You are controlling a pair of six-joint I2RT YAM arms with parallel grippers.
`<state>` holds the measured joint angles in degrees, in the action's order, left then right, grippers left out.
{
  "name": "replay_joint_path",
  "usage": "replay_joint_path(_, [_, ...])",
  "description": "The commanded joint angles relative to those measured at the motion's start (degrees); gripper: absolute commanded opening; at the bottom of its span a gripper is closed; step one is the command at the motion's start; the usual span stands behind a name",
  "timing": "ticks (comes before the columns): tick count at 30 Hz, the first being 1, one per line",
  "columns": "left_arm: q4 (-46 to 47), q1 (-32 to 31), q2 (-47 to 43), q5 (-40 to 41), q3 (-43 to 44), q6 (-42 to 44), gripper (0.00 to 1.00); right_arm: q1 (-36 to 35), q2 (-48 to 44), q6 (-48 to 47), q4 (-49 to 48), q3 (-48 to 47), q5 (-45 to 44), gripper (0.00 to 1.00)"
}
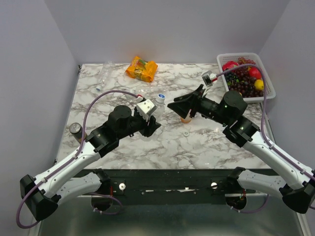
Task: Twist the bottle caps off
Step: Unscrew the bottle cap from the plastic bottle.
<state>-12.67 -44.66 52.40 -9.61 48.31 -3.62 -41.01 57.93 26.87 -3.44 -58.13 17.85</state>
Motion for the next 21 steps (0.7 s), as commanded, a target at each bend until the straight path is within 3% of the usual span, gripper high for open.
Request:
replay_joint_path(1, [-1.7, -1.5, 0.7, 5.9, 2.1, 1.6, 0.44, -2.3, 4.3, 3.6, -0.5, -3.2, -6.3, 0.63])
replay_joint_path(21, [-3.0, -2.3, 3.6, 6.7, 2.8, 2.0, 0.44, -4.9, 9.9, 4.3, -3.3, -5.6, -7.3, 0.62])
